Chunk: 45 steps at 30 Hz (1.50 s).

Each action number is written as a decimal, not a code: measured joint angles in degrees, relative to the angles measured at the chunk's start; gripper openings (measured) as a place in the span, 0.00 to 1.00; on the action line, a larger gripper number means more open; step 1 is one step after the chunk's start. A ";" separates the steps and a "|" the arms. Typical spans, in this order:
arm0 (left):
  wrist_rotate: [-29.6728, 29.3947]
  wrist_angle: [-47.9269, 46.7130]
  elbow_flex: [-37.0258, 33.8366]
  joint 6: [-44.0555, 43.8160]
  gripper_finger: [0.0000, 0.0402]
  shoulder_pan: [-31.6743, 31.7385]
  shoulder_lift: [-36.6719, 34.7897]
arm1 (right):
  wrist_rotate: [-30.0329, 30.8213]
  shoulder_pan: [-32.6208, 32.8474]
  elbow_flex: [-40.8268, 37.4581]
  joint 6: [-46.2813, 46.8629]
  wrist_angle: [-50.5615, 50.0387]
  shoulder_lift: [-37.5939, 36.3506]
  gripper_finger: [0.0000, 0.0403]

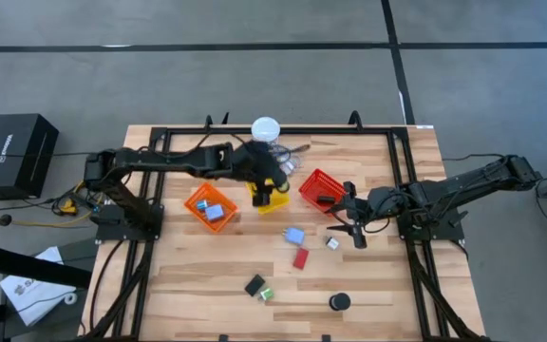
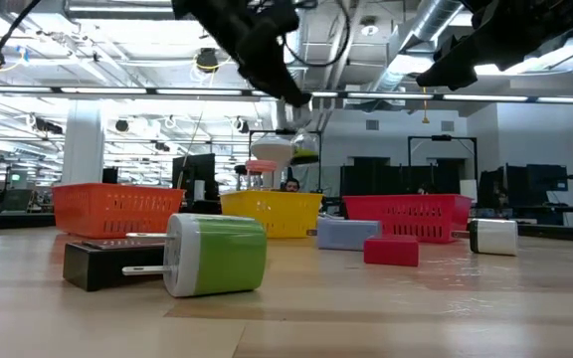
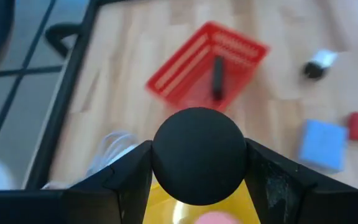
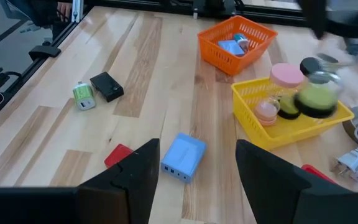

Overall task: Pick & Place Office items
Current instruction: Put the green hourglass into the yellow basket

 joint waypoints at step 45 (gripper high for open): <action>7.61 7.10 -12.70 -0.66 0.59 9.28 -0.28 | 0.01 0.00 0.00 -0.04 -0.02 0.00 0.50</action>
